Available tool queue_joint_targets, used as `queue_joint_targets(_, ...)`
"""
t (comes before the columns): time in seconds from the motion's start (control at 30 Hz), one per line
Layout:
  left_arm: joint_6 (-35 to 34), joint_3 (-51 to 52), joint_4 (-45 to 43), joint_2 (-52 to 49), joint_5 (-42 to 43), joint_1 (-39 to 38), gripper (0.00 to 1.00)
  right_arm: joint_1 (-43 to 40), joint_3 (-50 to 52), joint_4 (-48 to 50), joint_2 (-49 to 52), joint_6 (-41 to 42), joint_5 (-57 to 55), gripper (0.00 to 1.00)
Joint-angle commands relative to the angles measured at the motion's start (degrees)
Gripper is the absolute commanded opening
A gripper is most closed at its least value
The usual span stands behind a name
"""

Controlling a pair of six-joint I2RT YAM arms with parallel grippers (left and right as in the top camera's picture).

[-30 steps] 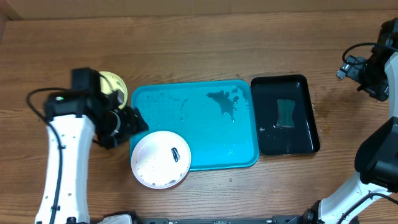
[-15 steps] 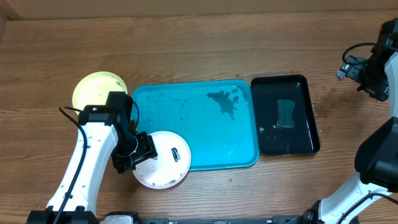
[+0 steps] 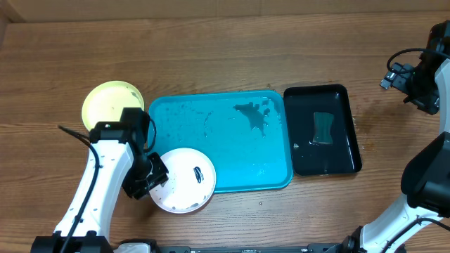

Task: Clean dirty plates on tray and stack at the side
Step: 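Grasp the white plate's rim with the left gripper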

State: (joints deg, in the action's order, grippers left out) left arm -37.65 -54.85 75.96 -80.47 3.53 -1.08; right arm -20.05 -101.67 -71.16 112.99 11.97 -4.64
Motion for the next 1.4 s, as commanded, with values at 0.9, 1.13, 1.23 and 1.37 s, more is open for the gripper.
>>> queue_joint_targets(0.9,-5.6,13.4,-10.2,0.3,3.1,0.4,0.21,0.0,-0.7,0.4,-0.7,0.2,0.2,1.00)
queue_joint_targets(1.13,-5.6,16.3,-13.5,0.3,3.1,0.3,0.17,0.0,-0.7,0.4,-0.7,0.2,0.2,1.00)
queue_joint_targets(1.23,-5.6,16.2,-15.0,0.3,3.7,0.3,0.09,0.1,-0.7,0.4,-0.7,0.2,0.2,1.00)
queue_joint_targets(1.37,-5.6,14.8,-18.3,0.3,8.0,0.3,0.04,0.0,-0.7,0.4,-0.7,0.2,0.2,1.00)
